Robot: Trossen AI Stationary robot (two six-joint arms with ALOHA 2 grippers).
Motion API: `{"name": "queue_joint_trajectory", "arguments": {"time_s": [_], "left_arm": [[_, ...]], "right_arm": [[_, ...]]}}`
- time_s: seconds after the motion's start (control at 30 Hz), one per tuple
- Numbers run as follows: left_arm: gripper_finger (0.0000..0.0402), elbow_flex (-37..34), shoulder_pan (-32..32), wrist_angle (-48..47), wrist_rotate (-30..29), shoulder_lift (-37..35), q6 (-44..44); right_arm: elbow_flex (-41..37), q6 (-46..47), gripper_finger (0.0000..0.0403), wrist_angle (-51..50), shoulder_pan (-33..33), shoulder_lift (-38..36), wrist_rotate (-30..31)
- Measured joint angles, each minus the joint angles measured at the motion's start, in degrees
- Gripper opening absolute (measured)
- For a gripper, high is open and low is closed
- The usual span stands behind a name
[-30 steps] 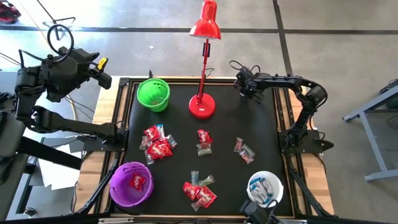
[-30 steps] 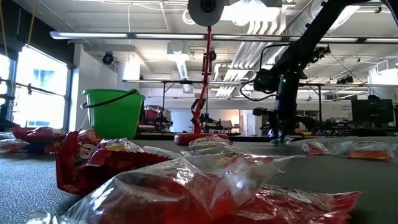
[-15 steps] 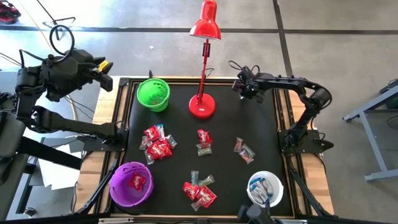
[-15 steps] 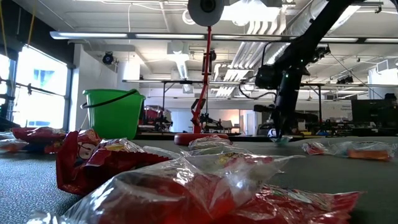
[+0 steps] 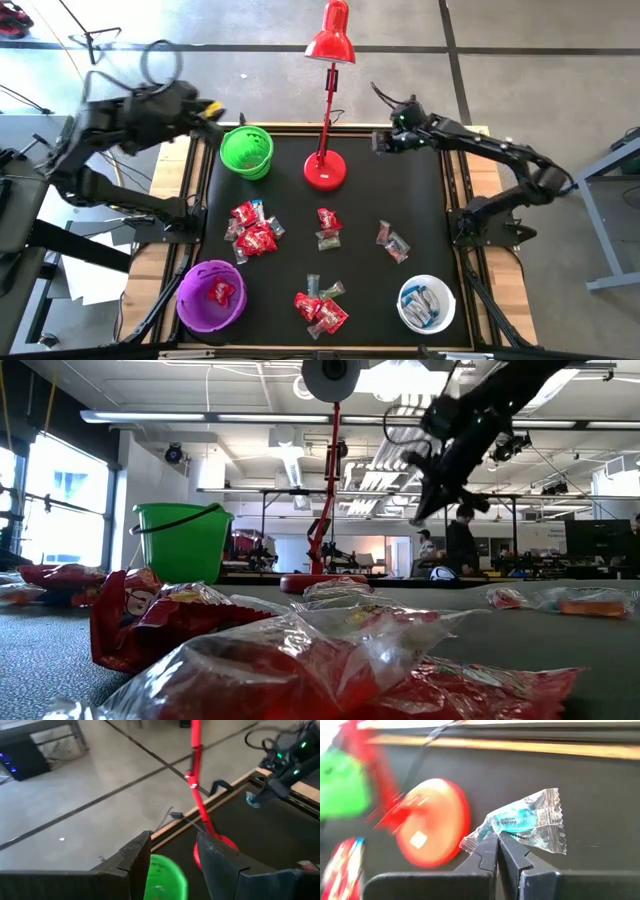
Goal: Sort candy
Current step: Put the blue gummy into the green bucket
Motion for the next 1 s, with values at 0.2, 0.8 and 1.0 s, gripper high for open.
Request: {"name": "queue_joint_trajectory", "arguments": {"time_s": [0.2, 0.8, 1.0], "left_arm": [[0.0149, 0.0, 0.0, 6.9, 7.6, 5.9, 2.6], [0.0149, 0.0, -11.4, 38.9, 28.9, 19.4, 9.7], [0.0149, 0.0, -14.2, 49.7, 28.8, 24.3, 9.8]], "right_arm": [[0.0, -11.0, 0.0001, 0.2, 6.4, -9.3, -3.8], [0.2, -29.2, 0.0, 24.7, 31.1, -23.7, -1.1], [0.2, -36.8, 0.0, 27.3, 36.0, -23.7, 0.1]]}}
